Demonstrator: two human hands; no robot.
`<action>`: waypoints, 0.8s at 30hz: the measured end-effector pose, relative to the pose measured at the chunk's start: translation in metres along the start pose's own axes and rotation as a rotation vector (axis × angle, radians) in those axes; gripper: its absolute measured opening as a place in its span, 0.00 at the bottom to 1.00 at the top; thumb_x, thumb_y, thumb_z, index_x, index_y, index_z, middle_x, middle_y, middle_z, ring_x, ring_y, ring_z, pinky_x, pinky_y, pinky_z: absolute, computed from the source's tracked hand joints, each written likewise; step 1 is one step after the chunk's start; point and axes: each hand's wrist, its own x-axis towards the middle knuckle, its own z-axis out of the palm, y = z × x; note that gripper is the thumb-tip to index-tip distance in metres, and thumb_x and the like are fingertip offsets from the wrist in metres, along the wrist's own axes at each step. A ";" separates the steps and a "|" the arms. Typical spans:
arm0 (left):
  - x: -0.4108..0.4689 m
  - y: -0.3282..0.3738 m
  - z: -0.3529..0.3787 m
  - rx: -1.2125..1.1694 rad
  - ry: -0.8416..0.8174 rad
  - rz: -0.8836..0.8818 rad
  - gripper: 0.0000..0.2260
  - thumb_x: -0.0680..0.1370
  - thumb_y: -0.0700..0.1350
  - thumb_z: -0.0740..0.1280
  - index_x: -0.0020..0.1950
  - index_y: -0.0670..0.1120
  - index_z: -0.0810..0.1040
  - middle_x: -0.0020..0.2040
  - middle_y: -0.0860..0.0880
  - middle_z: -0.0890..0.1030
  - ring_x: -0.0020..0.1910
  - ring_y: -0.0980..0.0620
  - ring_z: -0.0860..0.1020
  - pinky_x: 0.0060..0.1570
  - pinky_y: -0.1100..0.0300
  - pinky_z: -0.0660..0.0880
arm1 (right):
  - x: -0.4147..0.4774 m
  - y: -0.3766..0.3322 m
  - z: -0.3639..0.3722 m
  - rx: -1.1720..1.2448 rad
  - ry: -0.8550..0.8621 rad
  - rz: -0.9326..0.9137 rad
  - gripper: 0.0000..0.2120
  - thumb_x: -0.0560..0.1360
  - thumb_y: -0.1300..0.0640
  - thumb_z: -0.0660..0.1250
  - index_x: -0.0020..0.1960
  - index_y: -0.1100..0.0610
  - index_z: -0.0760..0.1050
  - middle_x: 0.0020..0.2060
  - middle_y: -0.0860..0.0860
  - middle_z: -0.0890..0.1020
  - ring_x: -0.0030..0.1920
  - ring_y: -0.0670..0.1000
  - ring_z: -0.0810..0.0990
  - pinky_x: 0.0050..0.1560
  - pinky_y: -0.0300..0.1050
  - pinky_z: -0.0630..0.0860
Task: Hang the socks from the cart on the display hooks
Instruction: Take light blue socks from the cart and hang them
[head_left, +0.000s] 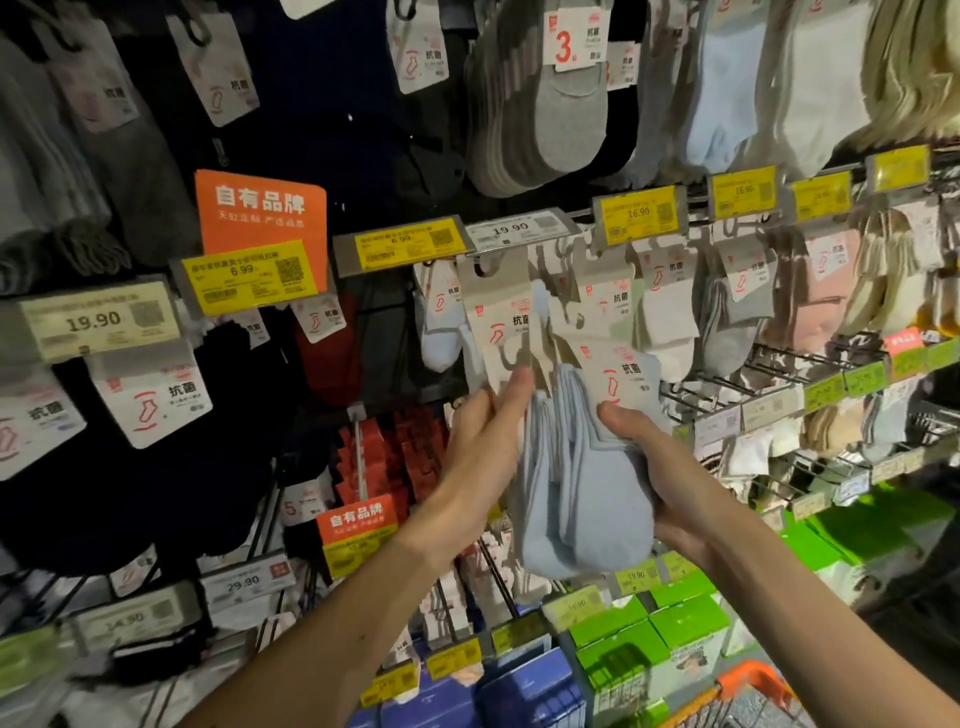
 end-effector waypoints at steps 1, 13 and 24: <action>0.000 0.000 0.001 -0.016 0.026 -0.021 0.21 0.78 0.63 0.65 0.64 0.53 0.79 0.58 0.56 0.84 0.60 0.55 0.80 0.65 0.49 0.74 | 0.001 0.004 0.005 -0.007 -0.011 -0.006 0.17 0.66 0.57 0.73 0.55 0.56 0.80 0.44 0.53 0.87 0.41 0.51 0.87 0.36 0.40 0.81; -0.007 -0.004 -0.005 0.028 0.223 0.215 0.15 0.79 0.42 0.70 0.62 0.55 0.73 0.53 0.59 0.83 0.55 0.62 0.80 0.58 0.60 0.76 | -0.002 0.011 0.006 0.120 0.051 -0.048 0.15 0.68 0.55 0.66 0.54 0.56 0.79 0.42 0.54 0.87 0.40 0.51 0.87 0.35 0.41 0.82; 0.031 0.019 -0.021 0.349 0.187 0.441 0.24 0.78 0.41 0.71 0.59 0.68 0.64 0.56 0.51 0.81 0.54 0.51 0.81 0.43 0.62 0.81 | -0.009 0.000 -0.019 0.067 0.198 -0.096 0.15 0.67 0.53 0.68 0.53 0.55 0.81 0.43 0.53 0.87 0.39 0.50 0.87 0.35 0.42 0.82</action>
